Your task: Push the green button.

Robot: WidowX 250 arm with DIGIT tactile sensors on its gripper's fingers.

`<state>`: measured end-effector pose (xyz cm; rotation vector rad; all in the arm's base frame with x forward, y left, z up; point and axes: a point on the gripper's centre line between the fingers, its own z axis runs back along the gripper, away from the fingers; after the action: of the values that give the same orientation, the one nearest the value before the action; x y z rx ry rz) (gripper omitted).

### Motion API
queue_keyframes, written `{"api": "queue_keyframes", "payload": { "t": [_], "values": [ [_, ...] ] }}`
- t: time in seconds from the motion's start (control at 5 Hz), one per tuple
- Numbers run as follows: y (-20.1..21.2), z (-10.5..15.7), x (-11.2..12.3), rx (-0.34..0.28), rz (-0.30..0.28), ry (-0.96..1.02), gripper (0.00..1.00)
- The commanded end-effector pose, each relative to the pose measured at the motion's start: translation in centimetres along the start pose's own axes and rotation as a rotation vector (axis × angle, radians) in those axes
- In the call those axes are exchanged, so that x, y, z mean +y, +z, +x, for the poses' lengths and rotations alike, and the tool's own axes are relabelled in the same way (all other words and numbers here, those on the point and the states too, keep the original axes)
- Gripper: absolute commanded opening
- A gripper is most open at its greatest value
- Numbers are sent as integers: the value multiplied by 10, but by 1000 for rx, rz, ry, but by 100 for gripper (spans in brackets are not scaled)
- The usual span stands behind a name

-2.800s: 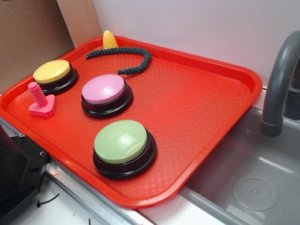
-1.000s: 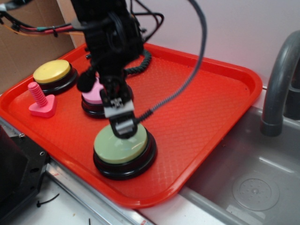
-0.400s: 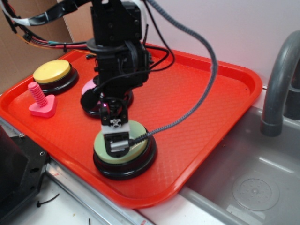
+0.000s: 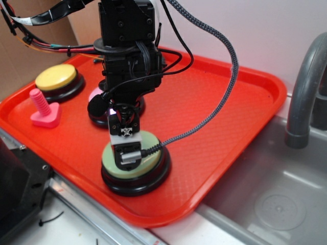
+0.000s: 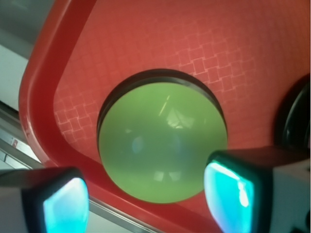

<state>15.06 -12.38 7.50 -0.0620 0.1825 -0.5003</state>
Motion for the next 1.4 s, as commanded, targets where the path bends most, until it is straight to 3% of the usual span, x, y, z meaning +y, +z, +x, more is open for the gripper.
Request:
{"api": "queue_keyframes", "payload": {
  "t": [0.0, 0.4, 1.2],
  "values": [
    [-15, 1, -2, -166, 72, -26, 100],
    [-32, 10, 4, -120, 28, -57, 100],
    [39, 6, 2, -136, 47, -49, 100]
  ]
}}
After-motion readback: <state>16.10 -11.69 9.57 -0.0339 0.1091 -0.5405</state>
